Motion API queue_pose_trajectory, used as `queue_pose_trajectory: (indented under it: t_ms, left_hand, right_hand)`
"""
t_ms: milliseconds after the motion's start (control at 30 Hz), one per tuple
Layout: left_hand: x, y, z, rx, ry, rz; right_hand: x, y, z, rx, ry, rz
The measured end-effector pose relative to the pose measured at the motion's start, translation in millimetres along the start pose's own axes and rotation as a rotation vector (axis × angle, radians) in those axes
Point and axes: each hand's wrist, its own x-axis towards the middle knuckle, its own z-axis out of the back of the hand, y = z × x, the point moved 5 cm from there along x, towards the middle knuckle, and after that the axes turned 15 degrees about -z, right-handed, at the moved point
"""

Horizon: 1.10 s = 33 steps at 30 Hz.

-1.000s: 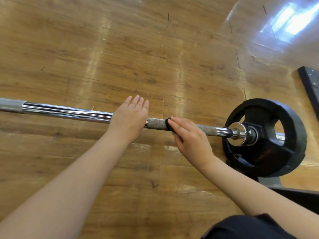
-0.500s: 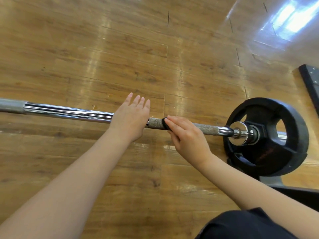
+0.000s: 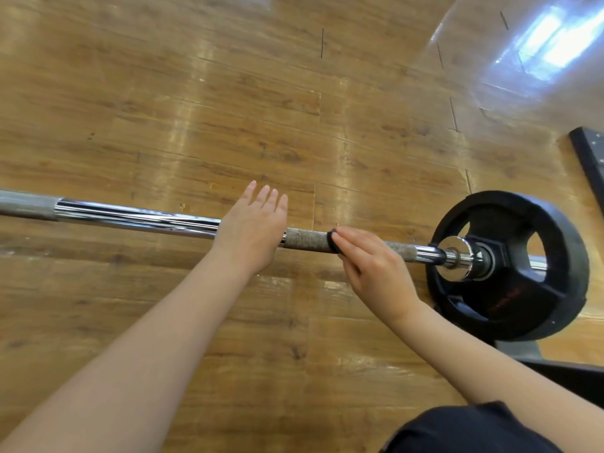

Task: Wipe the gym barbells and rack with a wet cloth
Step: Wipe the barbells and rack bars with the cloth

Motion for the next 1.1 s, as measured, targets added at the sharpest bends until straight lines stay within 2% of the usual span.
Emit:
queue_pose_trajectory:
  t_ms: [133,267,400,533,700,800,867,967,1100]
  left_hand:
    - [1,1,1,-0.001,-0.050,-0.006]
    - [-2,-2,0,-0.005,-0.117,0.012]
    - [-6,-3,-7,0.011,-0.358,0.039]
    - [-3,-5,-8,0.041,-0.412,0.011]
    - [0,-6,-7,0.086,-0.326,0.022]
    - [3,-1,-1,0.098,-0.172,0.045]
    - [5,2,-2,0.026,-0.034,0.036]
    - [5,2,-2,0.018,-0.029,0.042]
    - [3,1,-1,0.020,-0.059,0.058]
  right_hand:
    - [13,21,1,0.031,-0.055,0.006]
    - [13,46,-26,0.002,0.038,0.139]
    - [-4,-3,-2,-0.017,0.010,0.007]
    - [-1,-3,8,-0.029,-0.049,-0.049]
    - [12,42,-26,0.040,0.017,0.140]
    - [3,15,-17,0.020,0.020,0.055]
    - [-6,-8,-1,-0.015,-0.014,-0.014]
    - [-8,-16,4,-0.057,-0.017,-0.070]
    - [3,1,-1,-0.037,-0.042,-0.042]
